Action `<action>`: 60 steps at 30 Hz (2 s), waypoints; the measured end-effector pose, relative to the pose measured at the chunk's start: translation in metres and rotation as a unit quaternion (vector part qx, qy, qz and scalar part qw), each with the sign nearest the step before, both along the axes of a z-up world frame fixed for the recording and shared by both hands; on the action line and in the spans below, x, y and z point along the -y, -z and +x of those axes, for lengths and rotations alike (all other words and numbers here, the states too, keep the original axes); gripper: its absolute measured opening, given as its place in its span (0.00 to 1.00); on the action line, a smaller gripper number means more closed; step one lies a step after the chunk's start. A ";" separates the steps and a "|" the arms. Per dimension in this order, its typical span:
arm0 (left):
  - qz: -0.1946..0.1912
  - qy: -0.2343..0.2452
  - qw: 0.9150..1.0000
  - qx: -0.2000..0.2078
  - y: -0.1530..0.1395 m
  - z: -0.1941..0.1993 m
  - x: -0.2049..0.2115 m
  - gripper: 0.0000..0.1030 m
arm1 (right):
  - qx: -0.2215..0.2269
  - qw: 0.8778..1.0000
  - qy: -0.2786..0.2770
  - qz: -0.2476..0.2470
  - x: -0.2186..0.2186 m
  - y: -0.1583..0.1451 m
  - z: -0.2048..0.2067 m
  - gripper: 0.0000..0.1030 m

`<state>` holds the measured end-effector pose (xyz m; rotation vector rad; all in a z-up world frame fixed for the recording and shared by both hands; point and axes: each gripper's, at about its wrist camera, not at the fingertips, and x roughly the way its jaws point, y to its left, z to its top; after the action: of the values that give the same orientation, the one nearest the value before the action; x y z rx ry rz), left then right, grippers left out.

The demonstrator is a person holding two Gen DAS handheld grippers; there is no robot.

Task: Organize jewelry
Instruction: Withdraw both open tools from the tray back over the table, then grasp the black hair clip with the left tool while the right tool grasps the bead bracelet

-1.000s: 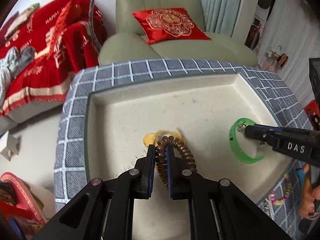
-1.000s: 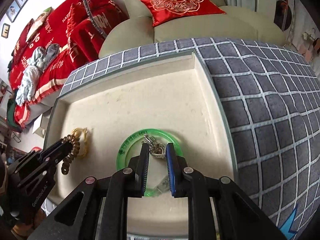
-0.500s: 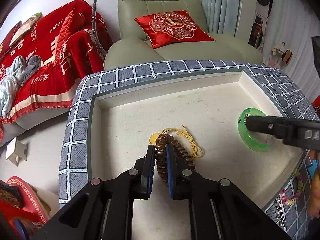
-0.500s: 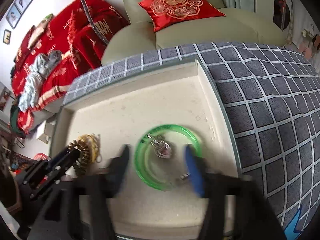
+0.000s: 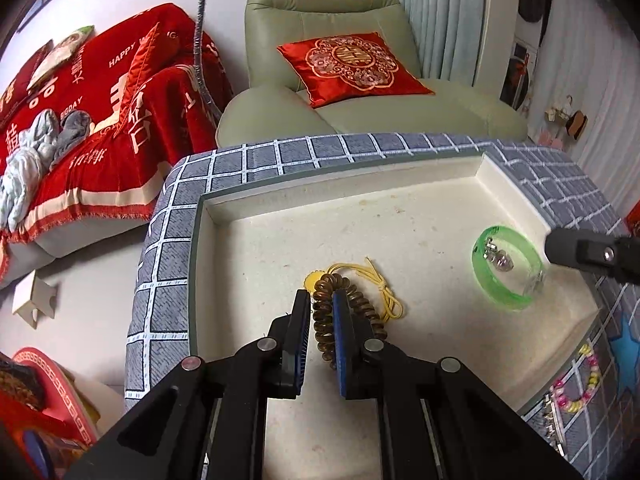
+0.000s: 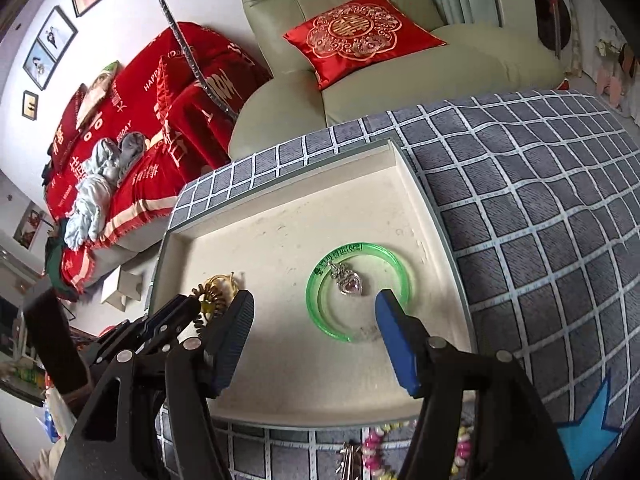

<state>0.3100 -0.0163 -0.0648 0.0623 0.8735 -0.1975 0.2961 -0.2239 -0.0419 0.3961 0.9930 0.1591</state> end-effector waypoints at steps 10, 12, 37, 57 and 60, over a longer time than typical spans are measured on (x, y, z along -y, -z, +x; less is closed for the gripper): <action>-0.022 -0.028 0.998 0.060 -0.032 -0.019 -0.011 1.00 | 0.008 1.000 0.013 0.017 0.008 -0.008 -0.024 0.68; -0.021 -0.016 0.998 0.062 -0.038 -0.024 -0.010 1.00 | 0.012 1.000 0.012 0.023 0.009 -0.011 -0.030 0.76; -0.056 0.064 0.996 -0.005 -0.028 -0.134 -0.014 1.00 | 0.004 0.999 0.026 -0.025 0.038 -0.020 -0.124 1.00; -0.021 0.075 0.996 -0.039 0.007 -0.144 0.031 1.00 | -0.063 0.992 0.059 -0.091 0.070 0.039 -0.129 1.00; -0.017 0.069 0.997 -0.037 0.009 -0.142 0.032 1.00 | -0.063 0.991 0.055 -0.104 0.066 0.041 -0.124 1.00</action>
<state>0.1680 -0.0486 -0.0736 0.0835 0.9394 -0.3450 0.1726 -0.2898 -0.0832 0.2720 1.0980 -0.0706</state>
